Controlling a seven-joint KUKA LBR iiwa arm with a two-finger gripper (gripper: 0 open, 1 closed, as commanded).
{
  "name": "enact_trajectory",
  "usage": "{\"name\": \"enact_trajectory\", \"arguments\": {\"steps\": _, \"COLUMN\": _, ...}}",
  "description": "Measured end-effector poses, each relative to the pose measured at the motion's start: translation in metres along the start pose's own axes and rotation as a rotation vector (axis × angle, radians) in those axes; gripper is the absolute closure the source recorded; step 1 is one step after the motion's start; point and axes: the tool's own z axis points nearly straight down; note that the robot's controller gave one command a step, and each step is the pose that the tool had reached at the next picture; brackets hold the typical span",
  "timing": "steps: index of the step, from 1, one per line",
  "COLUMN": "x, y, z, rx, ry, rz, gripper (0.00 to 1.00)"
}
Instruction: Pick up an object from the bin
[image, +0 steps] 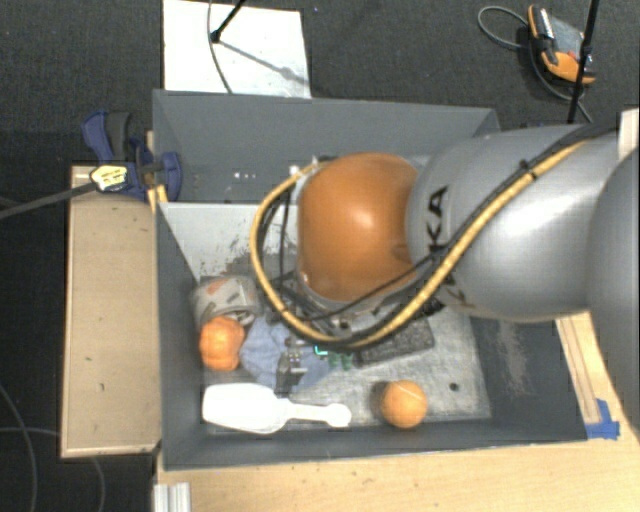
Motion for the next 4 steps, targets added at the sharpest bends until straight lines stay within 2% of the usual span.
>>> {"name": "enact_trajectory", "arguments": {"steps": 1, "x": -0.002, "y": -0.001, "z": -0.004, "rx": -0.002, "ry": -0.008, "rz": 0.006, "gripper": 0.0}}
{"name": "enact_trajectory", "arguments": {"steps": 2, "x": -0.019, "y": 0.006, "z": 0.029, "rx": -0.003, "ry": -0.012, "rz": 0.092, "gripper": 0.0}}
{"name": "enact_trajectory", "arguments": {"steps": 3, "x": -0.056, "y": 0.007, "z": 0.126, "rx": 0.015, "ry": -0.003, "rz": -0.013, "gripper": 1.0}}
{"name": "enact_trajectory", "arguments": {"steps": 4, "x": -0.055, "y": 0.013, "z": 0.126, "rx": 0.006, "ry": -0.001, "rz": -0.013, "gripper": 0.0}}
